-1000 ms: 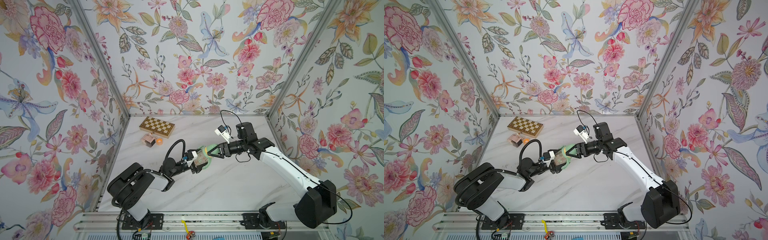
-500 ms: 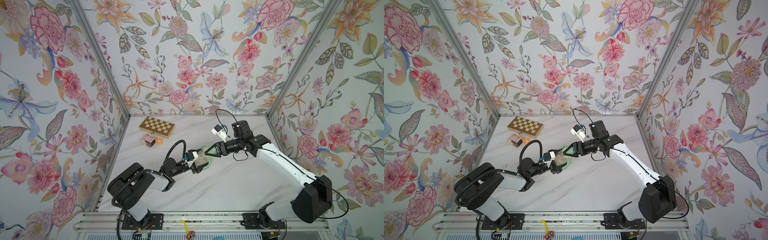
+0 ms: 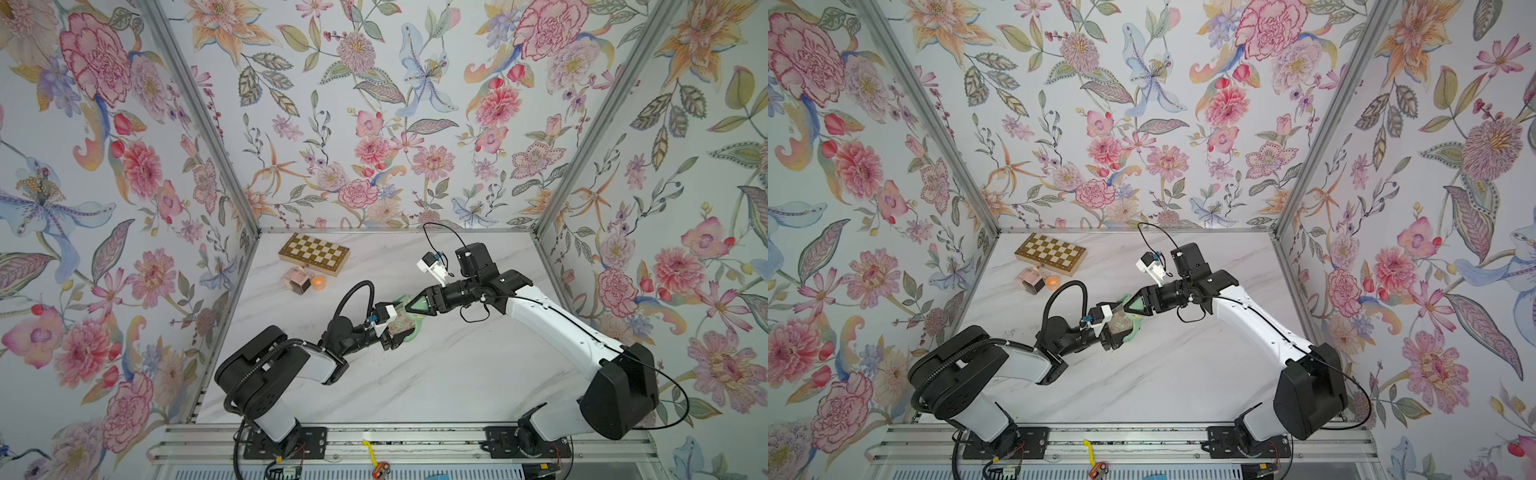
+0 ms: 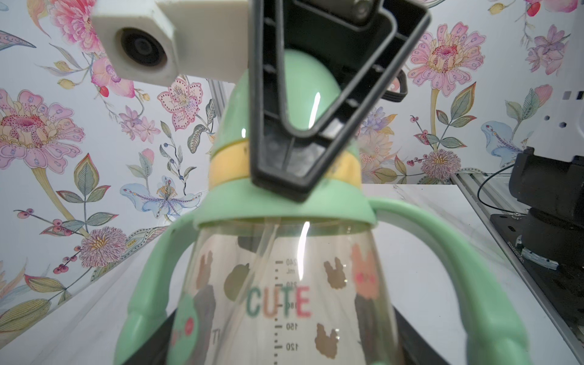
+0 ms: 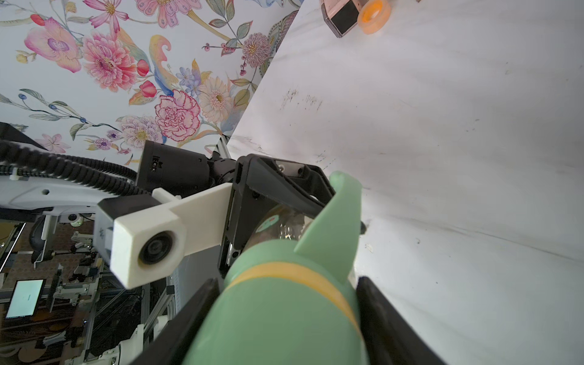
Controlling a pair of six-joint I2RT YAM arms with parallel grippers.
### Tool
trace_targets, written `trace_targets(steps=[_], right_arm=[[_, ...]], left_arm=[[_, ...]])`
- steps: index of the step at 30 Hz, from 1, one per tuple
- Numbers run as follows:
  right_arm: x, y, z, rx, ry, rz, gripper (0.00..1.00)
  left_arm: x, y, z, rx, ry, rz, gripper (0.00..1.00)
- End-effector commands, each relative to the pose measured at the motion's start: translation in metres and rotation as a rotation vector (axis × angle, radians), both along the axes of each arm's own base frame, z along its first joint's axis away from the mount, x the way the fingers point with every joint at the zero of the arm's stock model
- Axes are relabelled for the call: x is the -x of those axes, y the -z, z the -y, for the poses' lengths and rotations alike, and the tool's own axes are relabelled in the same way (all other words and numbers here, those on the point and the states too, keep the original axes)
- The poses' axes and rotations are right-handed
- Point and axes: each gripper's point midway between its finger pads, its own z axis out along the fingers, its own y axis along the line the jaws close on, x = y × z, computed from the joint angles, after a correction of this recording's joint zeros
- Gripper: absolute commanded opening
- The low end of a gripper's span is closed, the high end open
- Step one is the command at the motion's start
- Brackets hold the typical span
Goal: Assemble the baby bottles
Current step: Close the lid on the baby bottle.
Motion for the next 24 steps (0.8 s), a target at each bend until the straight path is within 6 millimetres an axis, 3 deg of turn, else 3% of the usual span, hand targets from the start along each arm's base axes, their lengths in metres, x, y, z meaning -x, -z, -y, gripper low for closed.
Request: trace_targets(steps=[1,3,7,11,13,15,17,24], right_arm=[[0.043,0.045,-0.015,0.078,-0.089,-0.183,0.66],[0.058,0.048,-0.026,0.086,-0.132,-0.189,0.67],[0.062,0.057,-0.027,0.098,-0.130,-0.224,0.67],[0.059,0.052,-0.025,0.126,-0.104,-0.203,0.54],[0.055,0.053,-0.019,0.168,-0.068,-0.192,0.47],[0.056,0.053,-0.017,0.186,-0.059,-0.183,0.44],[0.057,0.053,-0.015,0.196,-0.045,-0.175,0.40],[0.047,0.064,0.003,0.313,0.057,-0.148,0.32]], left_arm=[[0.025,-0.111,-0.011,0.287,-0.005,0.385,0.00],[0.023,-0.112,-0.011,0.289,-0.024,0.397,0.00],[0.021,-0.121,-0.016,0.305,-0.065,0.420,0.00],[0.013,-0.119,-0.021,0.311,-0.117,0.391,0.00],[0.008,-0.109,-0.020,0.298,-0.129,0.356,0.20],[0.002,-0.100,-0.018,0.287,-0.149,0.324,0.31],[-0.002,-0.090,-0.016,0.273,-0.160,0.296,0.48],[-0.015,-0.050,0.000,0.221,-0.156,0.177,0.84]])
